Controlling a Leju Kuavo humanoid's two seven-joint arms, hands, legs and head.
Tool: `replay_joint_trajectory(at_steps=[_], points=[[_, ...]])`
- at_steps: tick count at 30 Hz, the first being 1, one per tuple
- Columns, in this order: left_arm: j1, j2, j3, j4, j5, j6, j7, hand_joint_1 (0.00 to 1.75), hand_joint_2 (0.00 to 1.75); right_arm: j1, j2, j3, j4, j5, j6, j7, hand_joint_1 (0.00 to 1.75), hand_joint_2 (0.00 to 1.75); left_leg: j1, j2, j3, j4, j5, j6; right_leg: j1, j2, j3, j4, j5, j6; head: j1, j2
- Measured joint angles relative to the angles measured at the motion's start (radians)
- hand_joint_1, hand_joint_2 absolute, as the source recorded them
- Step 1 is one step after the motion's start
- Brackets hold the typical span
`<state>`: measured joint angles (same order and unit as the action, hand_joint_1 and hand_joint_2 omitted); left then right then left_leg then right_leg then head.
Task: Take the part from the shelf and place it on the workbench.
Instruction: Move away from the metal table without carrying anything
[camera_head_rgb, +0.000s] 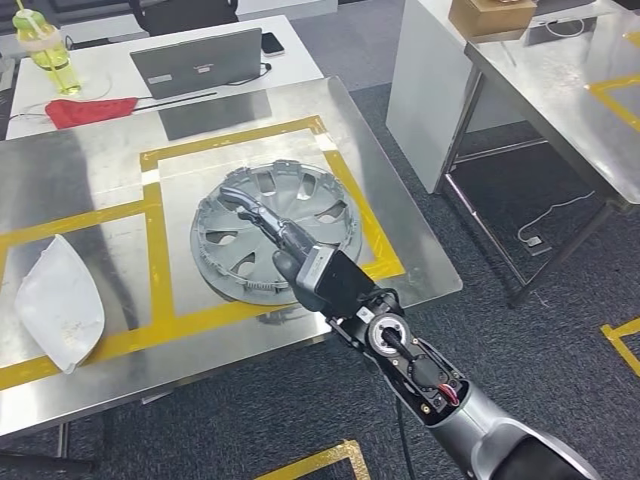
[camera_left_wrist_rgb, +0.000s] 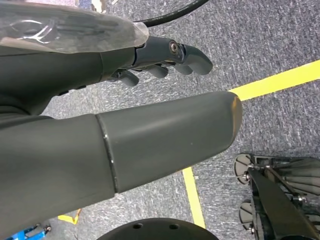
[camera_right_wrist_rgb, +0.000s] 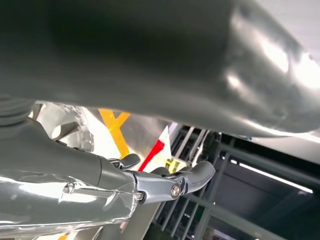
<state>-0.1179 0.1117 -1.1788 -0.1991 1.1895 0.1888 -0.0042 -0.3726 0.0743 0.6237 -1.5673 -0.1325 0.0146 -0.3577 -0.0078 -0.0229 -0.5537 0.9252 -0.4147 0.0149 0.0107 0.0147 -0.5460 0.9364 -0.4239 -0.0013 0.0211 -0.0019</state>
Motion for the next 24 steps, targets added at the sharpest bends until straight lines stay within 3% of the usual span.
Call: replay_joint_trajectory(at_steps=[2,5,6,8,10,11,12,13,15,16,18,21,22,24], points=[[0.000,0.000,0.000,0.000,0.000,0.000,0.000,0.00,0.00,0.005,-0.002,0.006,-0.002,0.014,0.010,0.001,0.00,0.00,-0.001,0.000,-0.001,0.002,-0.001,0.002,-0.001,0.000,0.001,-0.002,0.001,0.002,0.000,0.000],[-0.001,-0.002,0.000,0.000,0.002,0.000,0.000,0.00,0.00,0.006,-0.003,0.018,-0.003,0.025,0.021,0.000,0.00,0.00,-0.002,0.002,0.006,-0.010,0.007,0.018,-0.003,-0.001,0.005,-0.008,0.005,0.015,-0.003,0.000],[-0.002,-0.003,0.000,0.000,0.001,0.000,0.001,0.00,0.00,0.004,-0.003,0.020,-0.003,0.026,0.023,0.000,0.00,0.00,0.002,0.004,0.011,-0.021,0.014,0.022,-0.002,-0.002,0.002,0.003,-0.006,0.019,-0.002,0.000],[-0.004,-0.006,0.000,0.000,-0.001,0.000,0.004,0.00,0.00,0.002,-0.003,0.025,-0.003,0.026,0.026,-0.001,0.00,0.00,0.010,0.009,0.018,-0.038,0.023,0.023,-0.005,-0.004,-0.030,0.089,-0.069,0.027,0.004,0.000],[-0.004,-0.008,0.000,0.000,-0.004,0.000,0.009,0.00,0.00,0.003,-0.007,0.029,-0.003,0.024,0.030,0.000,0.00,0.00,0.013,0.011,0.015,-0.037,0.025,0.023,-0.014,-0.005,-0.087,0.232,-0.143,0.037,0.012,0.000],[-0.004,-0.009,0.000,0.000,-0.005,0.000,0.012,0.00,0.00,0.005,-0.009,0.030,-0.002,0.023,0.033,0.001,0.00,0.00,0.015,0.012,0.012,-0.035,0.025,0.021,-0.020,-0.005,-0.104,0.280,-0.159,0.043,0.014,0.000],[-0.004,-0.009,0.000,0.000,-0.006,0.000,0.015,0.00,0.00,0.006,-0.011,0.031,-0.001,0.021,0.035,0.002,0.00,0.00,0.019,0.012,0.009,-0.031,0.025,0.017,-0.027,-0.006,-0.102,0.288,-0.153,0.050,0.014,0.000],[-0.004,-0.009,0.000,0.000,-0.007,0.000,0.017,0.00,0.00,0.006,-0.012,0.032,-0.001,0.021,0.036,0.002,0.00,0.00,0.024,0.012,0.005,-0.025,0.024,0.012,-0.033,-0.007,-0.080,0.254,-0.129,0.057,0.014,0.000],[-0.004,-0.007,0.000,0.000,-0.008,0.000,0.018,0.00,0.00,0.005,-0.013,0.035,0.001,0.021,0.038,0.003,0.00,0.00,0.033,0.011,-0.005,-0.008,0.020,-0.004,-0.045,-0.008,0.004,0.110,-0.071,0.074,0.017,0.000],[-0.004,-0.006,0.000,0.000,-0.008,0.000,0.019,0.00,0.00,0.005,-0.013,0.037,0.001,0.021,0.039,0.002,0.00,0.00,0.036,0.009,-0.008,-0.001,0.019,-0.013,-0.047,-0.003,0.035,0.057,-0.051,0.075,0.021,0.000],[-0.005,-0.005,0.000,0.000,-0.008,0.000,0.020,0.00,0.00,0.005,-0.014,0.040,0.002,0.021,0.041,0.000,0.00,0.00,0.035,0.005,-0.014,0.006,0.023,-0.031,-0.043,0.006,0.052,0.021,-0.045,0.062,0.023,0.000],[-0.004,-0.007,0.000,0.000,-0.008,0.000,0.020,0.00,0.00,0.003,-0.014,0.044,0.003,0.021,0.045,-0.002,0.00,0.00,0.040,0.006,-0.020,0.009,0.021,-0.051,-0.041,0.004,0.040,0.012,-0.030,0.027,0.006,0.000],[-0.004,-0.007,0.000,0.000,-0.008,0.000,0.020,0.00,0.00,0.002,-0.014,0.045,0.003,0.021,0.045,-0.002,0.00,0.00,0.042,0.008,-0.032,0.036,-0.006,-0.055,-0.041,0.001,0.035,0.007,-0.021,0.016,0.000,0.000],[-0.005,-0.007,0.000,0.000,-0.008,0.000,0.020,0.00,0.00,0.001,-0.014,0.048,0.004,0.021,0.045,-0.002,0.00,0.00,0.043,0.014,-0.078,0.156,-0.097,-0.058,-0.040,-0.003,0.016,0.001,-0.003,0.003,-0.011,0.000]])
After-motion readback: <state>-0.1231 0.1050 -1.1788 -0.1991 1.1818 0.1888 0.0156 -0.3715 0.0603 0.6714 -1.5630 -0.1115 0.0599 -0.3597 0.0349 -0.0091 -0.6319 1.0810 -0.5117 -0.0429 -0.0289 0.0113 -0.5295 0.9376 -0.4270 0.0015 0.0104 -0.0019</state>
